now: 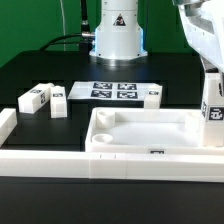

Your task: Assemble desk

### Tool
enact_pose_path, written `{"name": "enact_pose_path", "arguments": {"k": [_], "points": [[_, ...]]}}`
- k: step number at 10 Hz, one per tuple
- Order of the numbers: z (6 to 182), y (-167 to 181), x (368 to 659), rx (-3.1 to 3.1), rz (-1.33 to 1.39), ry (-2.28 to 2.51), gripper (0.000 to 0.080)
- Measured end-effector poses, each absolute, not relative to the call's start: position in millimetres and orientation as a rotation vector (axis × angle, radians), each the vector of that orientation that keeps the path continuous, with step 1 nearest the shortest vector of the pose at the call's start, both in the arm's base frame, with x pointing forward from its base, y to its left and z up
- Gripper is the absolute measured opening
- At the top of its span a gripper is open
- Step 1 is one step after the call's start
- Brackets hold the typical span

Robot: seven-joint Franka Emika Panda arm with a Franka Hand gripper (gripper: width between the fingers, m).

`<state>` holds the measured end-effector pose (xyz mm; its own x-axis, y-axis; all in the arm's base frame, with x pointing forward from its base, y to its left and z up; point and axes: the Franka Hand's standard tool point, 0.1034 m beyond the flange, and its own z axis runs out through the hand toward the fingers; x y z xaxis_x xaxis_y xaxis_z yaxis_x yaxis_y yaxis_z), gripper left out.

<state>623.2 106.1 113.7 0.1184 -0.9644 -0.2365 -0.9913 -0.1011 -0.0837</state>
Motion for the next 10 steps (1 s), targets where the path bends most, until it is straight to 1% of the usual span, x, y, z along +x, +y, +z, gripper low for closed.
{"name": "enact_pose_path", "arguments": {"k": [1, 2, 8, 10], "points": [[113.3, 106.1, 619.3, -2.355, 0.194, 1.774, 0.0645], [115.2, 104.3, 622.6, -2.504, 0.192, 1.613, 0.0645], [113.9, 103.7, 623.8, -2.765, 0.135, 1.066, 0.0649], [113.5, 101.7, 621.9, -2.920, 0.123, 0.729, 0.0649]]}}
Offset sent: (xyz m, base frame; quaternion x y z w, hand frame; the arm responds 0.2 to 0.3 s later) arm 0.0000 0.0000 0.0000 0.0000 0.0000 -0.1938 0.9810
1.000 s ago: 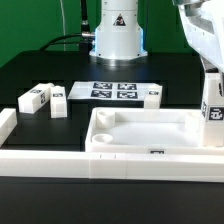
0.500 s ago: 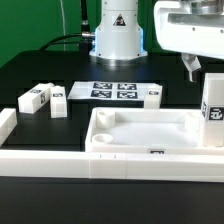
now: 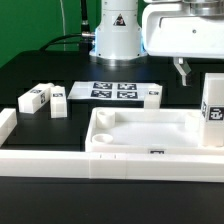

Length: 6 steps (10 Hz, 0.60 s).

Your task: Assemble desk

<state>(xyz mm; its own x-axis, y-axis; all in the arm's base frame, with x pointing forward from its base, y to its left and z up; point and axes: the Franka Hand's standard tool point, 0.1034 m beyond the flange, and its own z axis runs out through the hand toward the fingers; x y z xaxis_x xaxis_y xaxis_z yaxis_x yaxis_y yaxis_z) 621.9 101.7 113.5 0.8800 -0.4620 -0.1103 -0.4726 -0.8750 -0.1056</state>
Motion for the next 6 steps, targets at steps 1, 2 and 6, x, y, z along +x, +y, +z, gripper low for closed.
{"name": "enact_pose_path", "arguments": {"k": [1, 2, 6], "points": [[114.4, 101.1, 621.7, -2.969, 0.118, 0.589, 0.0649], [116.2, 100.0, 622.0, -3.021, 0.123, 0.390, 0.0649], [117.5, 97.7, 628.2, -3.055, 0.125, -0.158, 0.0649]]}}
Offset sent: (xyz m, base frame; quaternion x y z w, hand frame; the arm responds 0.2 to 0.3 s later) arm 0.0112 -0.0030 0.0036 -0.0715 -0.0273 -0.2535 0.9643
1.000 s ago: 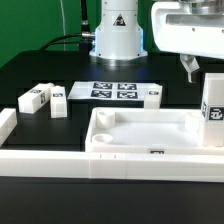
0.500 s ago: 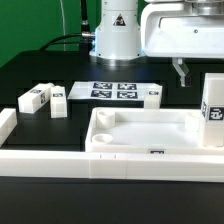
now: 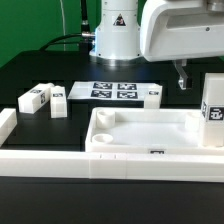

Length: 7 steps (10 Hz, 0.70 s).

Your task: Assemble desk

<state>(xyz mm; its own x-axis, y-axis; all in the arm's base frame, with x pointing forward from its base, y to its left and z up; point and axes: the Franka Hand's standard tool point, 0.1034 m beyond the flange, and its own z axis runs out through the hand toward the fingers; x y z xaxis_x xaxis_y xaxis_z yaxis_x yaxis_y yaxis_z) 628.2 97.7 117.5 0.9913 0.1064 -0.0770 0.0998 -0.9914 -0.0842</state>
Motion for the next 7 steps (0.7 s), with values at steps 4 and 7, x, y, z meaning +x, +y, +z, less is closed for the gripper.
{"name": "enact_pose_path", "arguments": {"k": [4, 7], "points": [[116.2, 94.2, 628.0, -3.019, 0.112, -0.444, 0.0649], [116.2, 93.9, 628.1, -3.021, 0.112, -0.430, 0.0440]]}}
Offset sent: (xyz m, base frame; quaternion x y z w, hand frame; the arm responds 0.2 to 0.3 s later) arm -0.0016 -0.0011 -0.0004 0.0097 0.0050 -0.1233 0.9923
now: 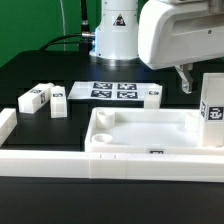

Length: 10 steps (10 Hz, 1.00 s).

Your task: Assemble desk

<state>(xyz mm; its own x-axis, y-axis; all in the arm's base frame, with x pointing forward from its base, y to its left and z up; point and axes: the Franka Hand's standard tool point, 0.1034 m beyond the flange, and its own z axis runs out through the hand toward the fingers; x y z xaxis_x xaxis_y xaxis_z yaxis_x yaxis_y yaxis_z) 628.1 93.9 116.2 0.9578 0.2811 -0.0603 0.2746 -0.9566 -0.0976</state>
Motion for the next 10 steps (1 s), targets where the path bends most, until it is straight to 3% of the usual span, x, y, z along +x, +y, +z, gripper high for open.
{"name": "enact_pose_path", "arguments": {"k": [1, 3, 10], "points": [[116.2, 93.8, 628.1, -3.026, 0.114, -0.395, 0.0301], [116.2, 93.9, 628.1, -3.030, 0.115, -0.363, 0.0290], [115.6, 93.2, 629.1, -2.994, 0.108, 0.560, 0.0290]]}}
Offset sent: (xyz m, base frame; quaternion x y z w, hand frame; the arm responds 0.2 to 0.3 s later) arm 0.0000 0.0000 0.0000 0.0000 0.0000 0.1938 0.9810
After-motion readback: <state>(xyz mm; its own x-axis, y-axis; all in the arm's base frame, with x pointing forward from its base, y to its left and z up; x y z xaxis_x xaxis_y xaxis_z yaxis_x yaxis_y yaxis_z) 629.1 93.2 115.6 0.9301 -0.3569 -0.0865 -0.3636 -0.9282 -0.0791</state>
